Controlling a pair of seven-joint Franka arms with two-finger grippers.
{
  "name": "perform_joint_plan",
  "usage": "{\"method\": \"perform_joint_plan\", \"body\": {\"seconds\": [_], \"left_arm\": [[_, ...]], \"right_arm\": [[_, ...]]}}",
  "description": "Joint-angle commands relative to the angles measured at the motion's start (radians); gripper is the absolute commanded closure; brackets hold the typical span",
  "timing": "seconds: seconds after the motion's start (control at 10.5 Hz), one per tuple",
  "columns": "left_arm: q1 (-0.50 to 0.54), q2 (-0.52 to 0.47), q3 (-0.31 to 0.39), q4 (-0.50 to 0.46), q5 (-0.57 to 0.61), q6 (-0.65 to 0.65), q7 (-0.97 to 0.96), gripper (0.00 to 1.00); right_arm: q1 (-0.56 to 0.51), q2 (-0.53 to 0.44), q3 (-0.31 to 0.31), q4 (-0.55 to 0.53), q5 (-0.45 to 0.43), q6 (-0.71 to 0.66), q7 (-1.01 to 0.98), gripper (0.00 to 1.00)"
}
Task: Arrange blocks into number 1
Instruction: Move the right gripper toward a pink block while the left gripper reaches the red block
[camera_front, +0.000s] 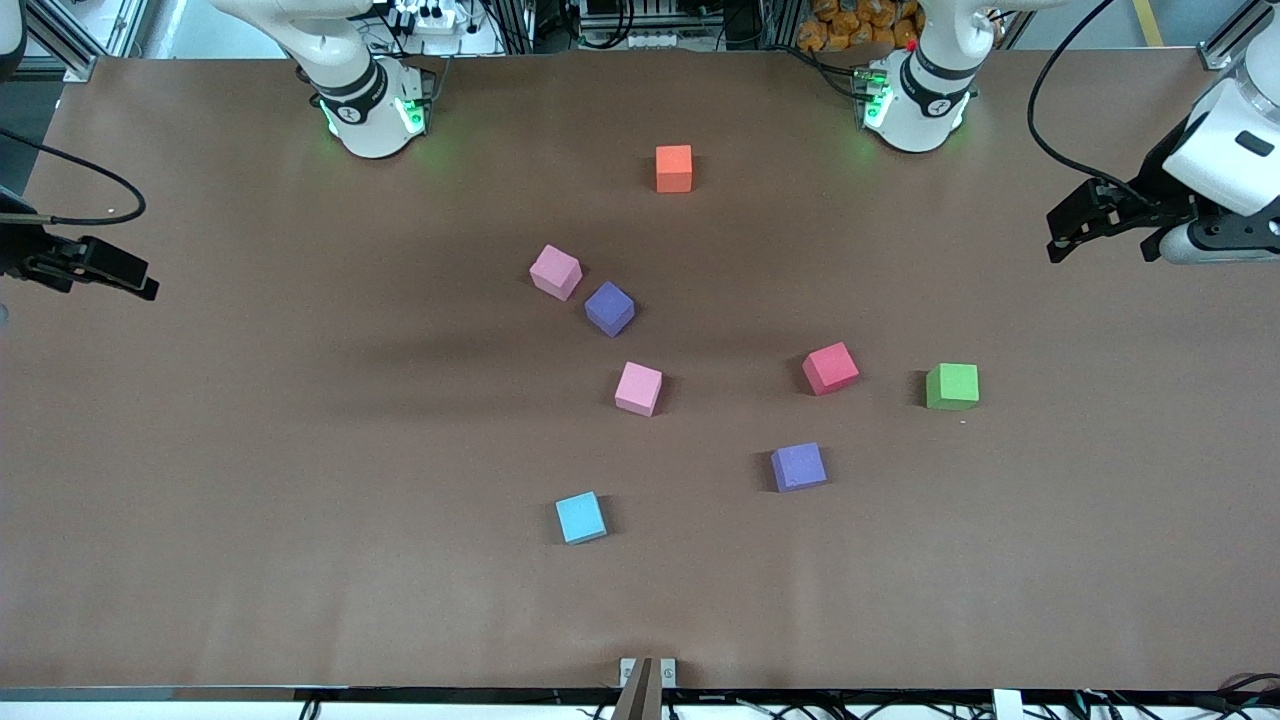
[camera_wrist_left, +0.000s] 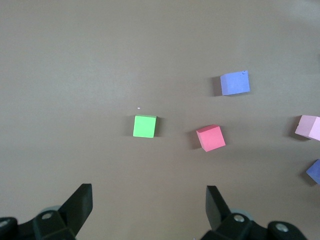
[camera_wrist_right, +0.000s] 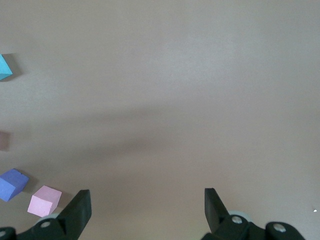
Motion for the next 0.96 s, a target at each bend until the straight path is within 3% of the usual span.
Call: {"method": "perform_joint_plan", "body": {"seconds": [0.0,0.67,0.86], "left_arm": [[-0.009,-0.018,0.011,-0.011,-0.006,-0.008,0.023,0.0],[-0.049,0.014,-0.04,-0.042,-0.023,0.004,-0.012,0.0],[-0.104,0.031,-0.058,-0.077,-0.025,0.04,-0.169,0.0]], "right_arm": [[-0.011,-0.007,0.011,0.009,-0.003,-0.013,-0.011,0.0],[0.064,0.002,0.009,-0.031,0.008,0.019,0.006,0.0],[0.09,0.006,0.011,-0.089,0.011,0.089,0.006,0.0]]}}
